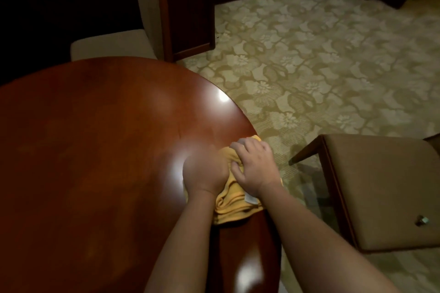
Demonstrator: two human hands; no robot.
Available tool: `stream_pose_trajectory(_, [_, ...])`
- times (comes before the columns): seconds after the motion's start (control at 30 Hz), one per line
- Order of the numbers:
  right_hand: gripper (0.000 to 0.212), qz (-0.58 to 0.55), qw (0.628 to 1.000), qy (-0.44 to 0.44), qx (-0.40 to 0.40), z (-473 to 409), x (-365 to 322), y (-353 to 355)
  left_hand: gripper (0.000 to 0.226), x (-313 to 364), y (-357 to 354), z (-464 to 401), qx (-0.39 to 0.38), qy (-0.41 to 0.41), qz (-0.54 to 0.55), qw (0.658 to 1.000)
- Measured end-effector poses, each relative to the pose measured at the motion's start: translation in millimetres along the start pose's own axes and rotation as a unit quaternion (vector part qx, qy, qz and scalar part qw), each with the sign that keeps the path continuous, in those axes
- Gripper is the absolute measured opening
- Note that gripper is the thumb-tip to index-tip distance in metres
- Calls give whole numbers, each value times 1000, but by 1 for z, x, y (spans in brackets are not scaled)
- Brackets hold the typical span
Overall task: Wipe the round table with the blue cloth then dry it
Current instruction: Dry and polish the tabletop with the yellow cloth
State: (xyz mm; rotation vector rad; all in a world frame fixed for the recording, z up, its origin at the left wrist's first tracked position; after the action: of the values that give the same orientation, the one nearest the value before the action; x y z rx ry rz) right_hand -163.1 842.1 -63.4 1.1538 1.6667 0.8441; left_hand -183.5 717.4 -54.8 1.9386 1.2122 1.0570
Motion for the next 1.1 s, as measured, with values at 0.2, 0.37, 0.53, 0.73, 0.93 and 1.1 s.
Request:
stream_pose_trajectory(0.2, [42,-22,999,26,-8,-62,21,-20,24,-9,-31,-48,2,36,-15,999])
stream_pose_trajectory(0.37, [40,-27,999,37,-3,-54,16,-11,24,-8,-25,-44,-21,32,-36,999])
stream_pose_trajectory(0.53, [38,-16,999,20,-20,9,3,12,22,6,2,7,-33,4,-19,999])
stream_pose_trajectory(0.73, [39,0,1000,1,-16,74,-16,30,19,18,37,58,-45,-36,-4,998])
stream_pose_trajectory(0.93, [40,12,1000,-5,-15,71,-13,27,21,15,29,54,-40,-51,23,998])
stream_pose_trajectory(1.1, [42,17,999,-25,-9,47,0,17,20,15,7,23,-26,-100,41,994])
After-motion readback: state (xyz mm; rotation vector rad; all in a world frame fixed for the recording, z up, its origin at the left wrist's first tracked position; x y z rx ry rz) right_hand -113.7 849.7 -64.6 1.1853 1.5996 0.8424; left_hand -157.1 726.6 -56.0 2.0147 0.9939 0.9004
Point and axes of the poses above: each hand's wrist, its own z-axis away from the middle knuckle, its own y-axis out of the back of the hand, x = y × z, the point moved 5 cm from there along -z, towards the middle knuckle, and after that the axes turned 8 degrees about x, right-handed, at the moved point
